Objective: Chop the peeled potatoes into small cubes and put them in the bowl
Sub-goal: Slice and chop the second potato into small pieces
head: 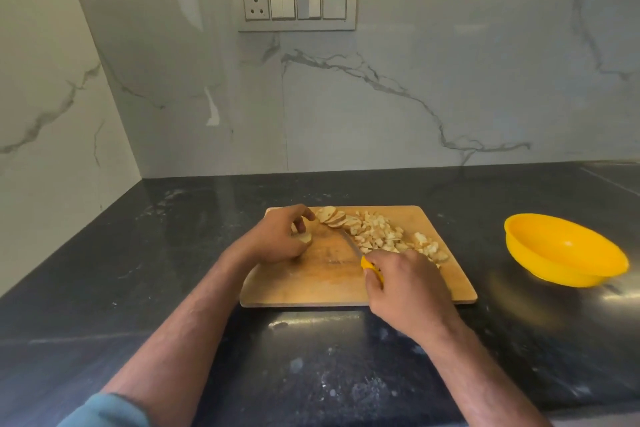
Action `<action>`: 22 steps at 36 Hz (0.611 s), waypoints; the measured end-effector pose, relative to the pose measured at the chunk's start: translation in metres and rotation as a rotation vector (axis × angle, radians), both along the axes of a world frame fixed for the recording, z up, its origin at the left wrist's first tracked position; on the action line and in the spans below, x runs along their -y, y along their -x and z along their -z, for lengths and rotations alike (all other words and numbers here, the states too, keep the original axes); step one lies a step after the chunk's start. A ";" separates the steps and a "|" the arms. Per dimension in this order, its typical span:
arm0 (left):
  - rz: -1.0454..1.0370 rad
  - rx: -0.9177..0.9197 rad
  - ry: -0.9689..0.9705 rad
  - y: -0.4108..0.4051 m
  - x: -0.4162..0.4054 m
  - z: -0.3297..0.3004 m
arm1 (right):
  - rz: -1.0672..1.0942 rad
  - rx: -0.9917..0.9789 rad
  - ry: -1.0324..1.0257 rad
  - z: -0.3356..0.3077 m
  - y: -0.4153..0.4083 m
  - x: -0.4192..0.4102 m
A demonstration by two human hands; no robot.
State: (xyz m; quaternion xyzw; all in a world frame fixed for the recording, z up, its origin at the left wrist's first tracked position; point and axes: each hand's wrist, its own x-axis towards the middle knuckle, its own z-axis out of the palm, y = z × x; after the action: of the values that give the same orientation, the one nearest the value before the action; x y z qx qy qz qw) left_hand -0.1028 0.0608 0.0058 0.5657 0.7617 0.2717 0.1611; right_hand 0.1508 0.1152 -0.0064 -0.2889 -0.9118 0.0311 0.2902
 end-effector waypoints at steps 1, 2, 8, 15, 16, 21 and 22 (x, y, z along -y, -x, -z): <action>0.040 0.003 0.007 -0.001 0.003 -0.001 | 0.016 -0.008 0.009 0.000 0.000 -0.001; 0.085 0.010 0.019 -0.002 0.005 -0.003 | 0.021 -0.024 0.030 0.000 0.000 -0.002; 0.260 0.079 -0.002 -0.004 0.015 -0.013 | -0.057 -0.067 0.099 -0.002 0.001 0.002; 0.005 -0.127 -0.022 -0.005 0.012 -0.009 | -0.051 -0.004 0.098 -0.004 0.001 0.006; 0.005 -0.135 -0.020 -0.004 0.013 -0.009 | -0.052 0.006 0.096 -0.005 0.002 0.008; 0.098 -0.136 -0.035 0.000 0.015 -0.008 | -0.051 0.045 0.069 -0.006 0.004 0.010; 0.120 -0.120 -0.033 -0.001 0.015 -0.007 | -0.043 0.050 0.068 -0.005 0.004 0.010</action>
State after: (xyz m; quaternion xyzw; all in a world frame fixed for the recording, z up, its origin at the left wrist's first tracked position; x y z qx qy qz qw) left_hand -0.1016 0.0462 0.0132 0.6283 0.7300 0.2397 0.1221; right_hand 0.1469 0.1055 -0.0011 -0.2796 -0.9232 0.0612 0.2565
